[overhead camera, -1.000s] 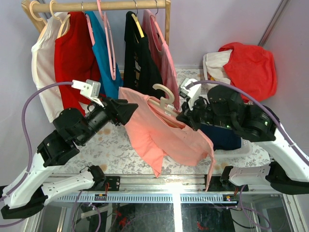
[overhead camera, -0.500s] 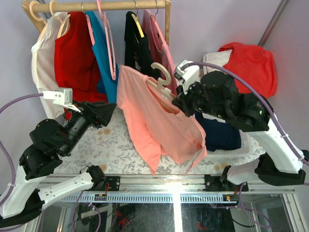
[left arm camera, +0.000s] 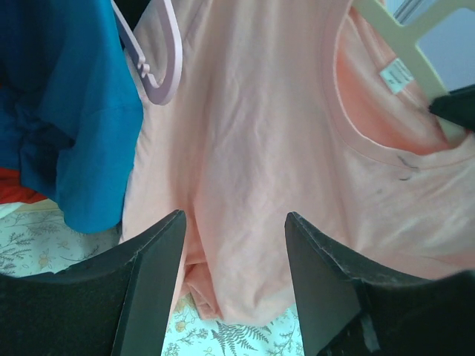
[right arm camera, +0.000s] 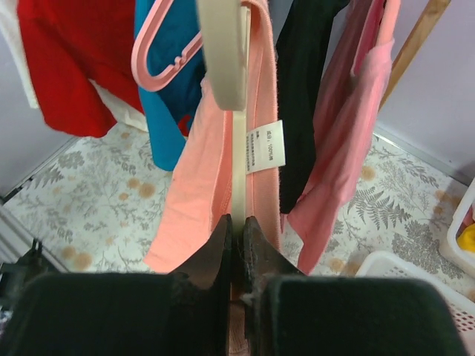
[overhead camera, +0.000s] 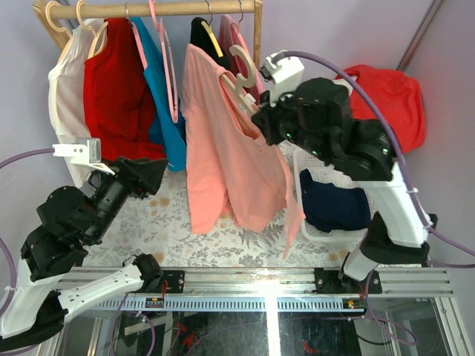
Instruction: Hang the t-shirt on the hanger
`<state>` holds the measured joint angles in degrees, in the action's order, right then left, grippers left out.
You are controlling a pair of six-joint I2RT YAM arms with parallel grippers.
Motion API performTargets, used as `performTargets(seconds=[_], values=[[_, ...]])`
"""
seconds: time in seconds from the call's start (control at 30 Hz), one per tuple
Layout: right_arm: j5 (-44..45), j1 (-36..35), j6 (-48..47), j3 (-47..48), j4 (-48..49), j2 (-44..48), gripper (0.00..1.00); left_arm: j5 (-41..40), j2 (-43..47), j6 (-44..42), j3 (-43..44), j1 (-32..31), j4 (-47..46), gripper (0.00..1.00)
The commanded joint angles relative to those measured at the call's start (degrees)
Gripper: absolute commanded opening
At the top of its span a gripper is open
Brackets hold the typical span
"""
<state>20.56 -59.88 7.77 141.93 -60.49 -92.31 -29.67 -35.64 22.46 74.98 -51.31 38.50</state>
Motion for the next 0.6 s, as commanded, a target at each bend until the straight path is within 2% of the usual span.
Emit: performTargets(seconds=[0.0, 0.13, 0.57], values=[[5.0, 0.8, 0.5, 4.7, 6.6, -4.4, 0.0, -2.3, 0.5, 0.0, 1.8, 0.4, 1.5, 0.56], [5.2, 1.1, 0.5, -0.9, 14.9, -4.0, 0.0, -2.0, 0.5, -0.1, 2.0, 0.4, 2.0, 0.56], [11.4, 2.8, -4.2, 2.0, 32.9, -13.9, 0.0, -2.3, 1.4, -0.1, 4.3, 0.4, 5.9, 0.56]])
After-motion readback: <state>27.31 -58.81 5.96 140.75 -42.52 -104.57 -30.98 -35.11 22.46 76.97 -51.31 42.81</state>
